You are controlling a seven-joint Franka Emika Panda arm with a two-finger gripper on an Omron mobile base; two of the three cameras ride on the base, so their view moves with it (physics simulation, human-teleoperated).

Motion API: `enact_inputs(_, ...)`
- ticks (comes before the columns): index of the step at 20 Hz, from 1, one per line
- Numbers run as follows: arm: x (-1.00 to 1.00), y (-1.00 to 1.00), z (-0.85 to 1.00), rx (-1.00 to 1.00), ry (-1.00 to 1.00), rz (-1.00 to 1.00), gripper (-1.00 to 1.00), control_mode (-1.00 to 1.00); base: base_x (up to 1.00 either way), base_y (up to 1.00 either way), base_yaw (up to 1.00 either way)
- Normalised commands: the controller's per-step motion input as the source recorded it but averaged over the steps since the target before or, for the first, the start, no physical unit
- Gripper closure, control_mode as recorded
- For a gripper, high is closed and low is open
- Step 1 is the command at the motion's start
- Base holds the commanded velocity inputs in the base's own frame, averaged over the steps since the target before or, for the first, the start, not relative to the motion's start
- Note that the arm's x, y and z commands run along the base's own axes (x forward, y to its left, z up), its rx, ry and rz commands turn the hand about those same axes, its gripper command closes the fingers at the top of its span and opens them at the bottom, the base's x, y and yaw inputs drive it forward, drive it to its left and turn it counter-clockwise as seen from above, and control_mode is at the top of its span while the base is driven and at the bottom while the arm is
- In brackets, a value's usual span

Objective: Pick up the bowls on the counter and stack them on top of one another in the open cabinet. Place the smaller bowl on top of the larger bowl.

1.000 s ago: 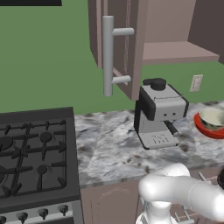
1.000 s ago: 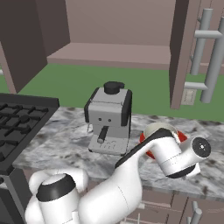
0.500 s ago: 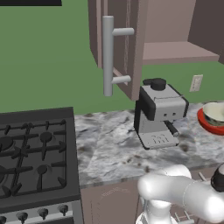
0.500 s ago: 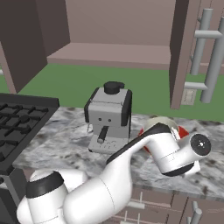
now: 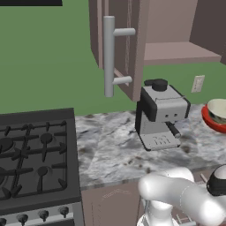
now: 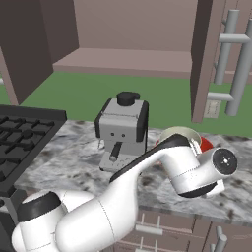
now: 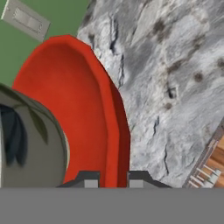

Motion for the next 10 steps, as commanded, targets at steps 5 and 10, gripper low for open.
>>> enact_inputs(5, -0.13, 0.09, 0.29, 0.02, -0.04, 0.0, 1.0, -1.0, 0.0, 0.0, 0.0)
enact_inputs(10, -0.13, 0.11, 0.25, 0.02, -0.01, 0.01, 1.0, -1.0, 0.0, 0.0, 0.0)
